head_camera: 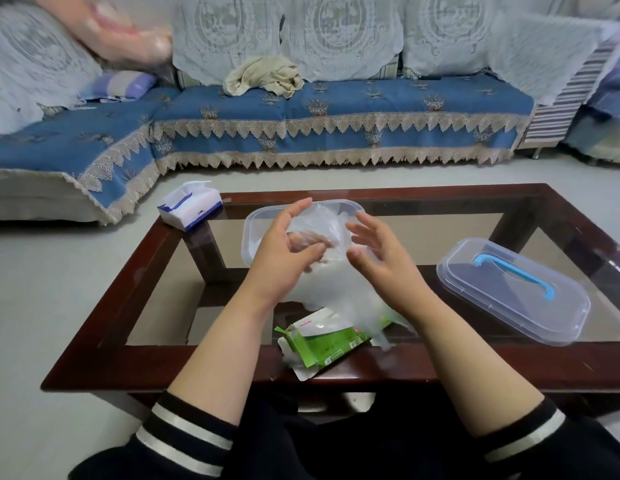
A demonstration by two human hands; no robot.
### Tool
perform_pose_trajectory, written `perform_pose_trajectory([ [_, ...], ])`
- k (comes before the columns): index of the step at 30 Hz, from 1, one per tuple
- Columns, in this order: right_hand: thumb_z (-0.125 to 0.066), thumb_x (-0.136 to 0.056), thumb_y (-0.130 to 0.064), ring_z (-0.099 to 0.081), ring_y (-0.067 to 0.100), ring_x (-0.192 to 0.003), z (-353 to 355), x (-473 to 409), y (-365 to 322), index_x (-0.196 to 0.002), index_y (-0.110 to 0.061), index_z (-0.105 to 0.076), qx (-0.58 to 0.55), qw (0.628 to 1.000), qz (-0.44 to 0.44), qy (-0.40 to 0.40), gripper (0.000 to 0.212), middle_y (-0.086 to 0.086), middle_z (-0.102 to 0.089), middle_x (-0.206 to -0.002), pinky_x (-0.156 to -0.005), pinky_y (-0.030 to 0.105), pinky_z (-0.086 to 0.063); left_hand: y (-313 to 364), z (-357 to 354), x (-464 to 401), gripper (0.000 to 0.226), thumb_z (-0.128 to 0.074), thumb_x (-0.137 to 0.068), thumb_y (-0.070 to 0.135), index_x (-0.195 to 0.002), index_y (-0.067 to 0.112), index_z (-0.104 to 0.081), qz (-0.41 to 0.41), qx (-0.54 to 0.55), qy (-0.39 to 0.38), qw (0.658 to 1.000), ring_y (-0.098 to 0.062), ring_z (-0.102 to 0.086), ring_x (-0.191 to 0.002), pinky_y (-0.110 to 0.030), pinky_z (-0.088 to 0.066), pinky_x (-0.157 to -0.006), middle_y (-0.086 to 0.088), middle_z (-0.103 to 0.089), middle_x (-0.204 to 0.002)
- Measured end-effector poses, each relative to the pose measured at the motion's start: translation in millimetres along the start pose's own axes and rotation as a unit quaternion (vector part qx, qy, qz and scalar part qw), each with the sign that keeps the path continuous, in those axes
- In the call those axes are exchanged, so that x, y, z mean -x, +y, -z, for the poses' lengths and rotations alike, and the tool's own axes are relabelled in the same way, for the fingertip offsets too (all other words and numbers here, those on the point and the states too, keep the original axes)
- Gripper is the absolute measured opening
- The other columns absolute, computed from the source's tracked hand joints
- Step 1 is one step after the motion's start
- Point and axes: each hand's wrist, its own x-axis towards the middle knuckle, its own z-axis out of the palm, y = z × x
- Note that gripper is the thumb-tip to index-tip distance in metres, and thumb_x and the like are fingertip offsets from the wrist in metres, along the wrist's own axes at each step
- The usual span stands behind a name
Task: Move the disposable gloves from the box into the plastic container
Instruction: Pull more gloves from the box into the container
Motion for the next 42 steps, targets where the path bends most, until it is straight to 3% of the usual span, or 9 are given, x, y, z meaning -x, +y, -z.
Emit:
perform_pose_trajectory([
  [4,-0.08,-0.065,-0.049,-0.056,0.011,-0.115,9.5,-9.7,8.0,-0.138,-0.042,-0.034,-0.011,0.992,-0.093,-0.08,0.087,0.001,-0.055,-0.123,-0.098,0.031,-0.045,6.9,2.2,-7.9,0.056,-0.074,-0.08,0.004,-0.124,0.031,-0.051,-0.007,-0.031,-0.041,0.999,-0.007,-0.061,-0.068,-0.018,-0.047,-0.06,0.004,-0.067,-0.074],
  [8,-0.076,-0.079,-0.011,-0.054,0.006,-0.059,7.3,-13.3,1.7,-0.096,-0.016,-0.064,-0.02,0.997,-0.074,0.006,0.021,0.006,-0.063,-0.084,-0.059,0.021,-0.048,12.5,5.5,-13.6,0.045,-0.075,-0.082,0.018,-0.12,0.031,-0.054,-0.012,-0.085,-0.022,0.996,-0.005,-0.056,-0.071,-0.015,-0.043,-0.049,0.0,-0.064,-0.089],
  [11,-0.068,-0.086,-0.008,-0.045,-0.002,-0.045,10.5,-13.6,1.4,-0.076,-0.01,-0.066,-0.059,0.993,-0.071,0.076,0.01,-0.01,-0.06,-0.056,-0.051,0.011,-0.041,16.7,7.0,-19.3,0.041,-0.069,-0.086,0.027,-0.123,0.03,-0.053,-0.006,-0.094,-0.007,0.995,0.003,-0.051,-0.056,-0.016,-0.038,-0.041,0.0,-0.071,-0.088],
  [22,-0.056,-0.096,-0.019,-0.059,-0.002,-0.072,36.8,-2.1,21.6,-0.095,-0.012,-0.068,-0.239,0.888,-0.039,0.39,0.013,-0.005,-0.066,-0.082,-0.074,0.017,-0.051,31.8,6.1,-63.5,0.021,-0.051,-0.098,0.007,-0.102,0.019,-0.068,-0.044,-0.119,0.016,0.992,-0.002,-0.05,-0.053,-0.013,-0.042,-0.049,0.007,-0.072,-0.086],
  [28,-0.055,-0.096,-0.021,-0.065,0.007,-0.081,42.9,-0.9,33.7,-0.102,-0.008,-0.067,-0.314,0.853,-0.089,0.408,0.018,-0.002,-0.069,-0.087,-0.085,0.028,-0.054,15.9,20.5,-98.7,0.024,-0.05,-0.098,0.006,-0.105,0.021,-0.068,-0.02,-0.085,0.102,0.991,-0.013,-0.056,-0.074,-0.026,-0.048,-0.068,0.003,-0.07,-0.093],
  [32,-0.054,-0.096,-0.016,-0.064,0.008,-0.074,44.3,-1.4,37.1,-0.104,-0.013,-0.065,-0.364,0.838,-0.095,0.396,0.014,-0.005,-0.071,-0.083,-0.071,0.02,-0.055,-13.7,24.7,-106.3,0.033,-0.047,-0.096,0.001,-0.121,0.018,-0.062,0.047,-0.172,0.107,0.978,-0.009,-0.054,-0.067,-0.017,-0.043,-0.057,-0.003,-0.068,-0.115],
  [36,-0.053,-0.096,-0.011,-0.062,0.014,-0.077,45.0,2.0,36.7,-0.112,-0.02,-0.063,-0.384,0.848,-0.102,0.35,0.02,-0.005,-0.074,-0.087,-0.068,0.024,-0.051,-40.7,29.1,-105.8,0.055,-0.042,-0.093,-0.007,-0.138,0.023,-0.048,0.083,-0.4,-0.009,0.913,-0.027,-0.059,-0.108,-0.033,-0.053,-0.08,-0.007,-0.052,-0.138],
  [38,-0.054,-0.096,-0.011,-0.061,0.019,-0.081,43.5,2.8,38.6,-0.115,-0.025,-0.063,-0.379,0.859,-0.11,0.326,0.025,0.0,-0.073,-0.089,-0.07,0.03,-0.051,-52.9,32.9,-106.9,0.058,-0.042,-0.094,-0.004,-0.143,0.027,-0.042,0.11,-0.523,-0.092,0.84,-0.026,-0.046,-0.129,-0.037,-0.042,-0.102,-0.004,-0.044,-0.147],
  [42,-0.054,-0.095,-0.008,-0.057,0.026,-0.093,38.7,1.9,41.8,-0.111,-0.031,-0.066,-0.364,0.881,-0.113,0.281,0.031,0.009,-0.07,-0.104,-0.081,0.038,-0.047,-55.6,34.6,-107.4,0.053,-0.056,-0.092,0.014,-0.14,0.035,-0.044,0.108,-0.699,-0.166,0.687,-0.029,-0.028,-0.137,-0.041,-0.031,-0.109,-0.006,-0.039,-0.148],
])
